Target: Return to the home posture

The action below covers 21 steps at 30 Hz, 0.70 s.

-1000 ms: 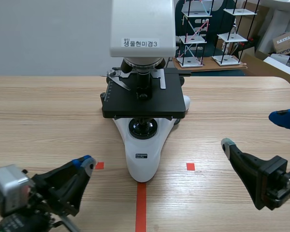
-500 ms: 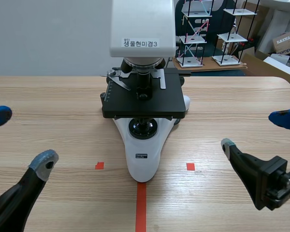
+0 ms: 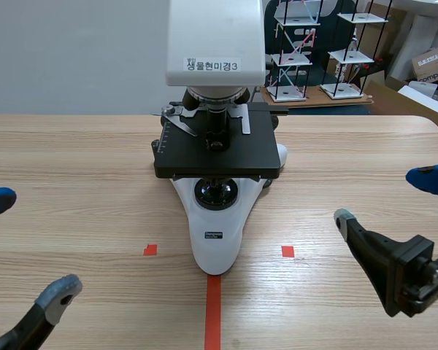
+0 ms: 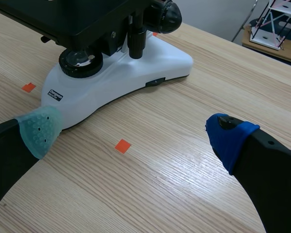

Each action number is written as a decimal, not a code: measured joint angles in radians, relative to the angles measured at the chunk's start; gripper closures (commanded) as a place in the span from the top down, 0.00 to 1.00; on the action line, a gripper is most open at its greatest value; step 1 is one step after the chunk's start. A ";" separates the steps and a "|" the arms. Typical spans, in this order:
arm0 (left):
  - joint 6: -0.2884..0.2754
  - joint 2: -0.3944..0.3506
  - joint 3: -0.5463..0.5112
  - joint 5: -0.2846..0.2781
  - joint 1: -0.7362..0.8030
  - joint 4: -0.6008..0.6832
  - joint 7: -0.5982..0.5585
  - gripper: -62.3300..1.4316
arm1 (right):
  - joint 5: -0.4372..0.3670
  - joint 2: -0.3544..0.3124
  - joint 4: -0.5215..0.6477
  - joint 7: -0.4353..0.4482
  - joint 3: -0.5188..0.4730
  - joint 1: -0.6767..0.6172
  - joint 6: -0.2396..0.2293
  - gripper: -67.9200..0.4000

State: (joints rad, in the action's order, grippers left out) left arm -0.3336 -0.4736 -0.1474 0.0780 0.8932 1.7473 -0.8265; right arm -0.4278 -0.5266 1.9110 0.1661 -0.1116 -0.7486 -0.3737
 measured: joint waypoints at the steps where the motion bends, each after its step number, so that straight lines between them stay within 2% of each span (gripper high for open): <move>1: 0.000 0.000 0.000 0.000 0.009 0.002 0.000 0.94 | 0.000 0.000 0.000 0.000 0.000 0.000 0.000 0.97; 6: 0.004 0.001 -0.001 -0.002 0.034 0.020 0.002 0.94 | 0.000 0.000 0.000 0.000 0.000 0.000 0.000 0.97; 8: 0.005 0.003 -0.011 -0.025 0.034 0.022 0.001 0.94 | 0.000 0.000 0.000 0.000 0.000 0.000 0.000 0.97; 11: 0.043 0.002 -0.037 -0.027 0.034 0.022 0.001 0.94 | 0.000 0.000 0.000 -0.008 0.000 0.000 0.000 0.97; 21: 0.054 0.002 -0.108 -0.026 0.032 0.022 0.030 0.94 | 0.000 0.000 0.000 -0.008 0.000 0.000 0.000 0.97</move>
State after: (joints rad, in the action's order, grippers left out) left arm -0.2798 -0.4713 -0.2550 0.0517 0.9249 1.7695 -0.7963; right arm -0.4278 -0.5266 1.9110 0.1581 -0.1116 -0.7486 -0.3737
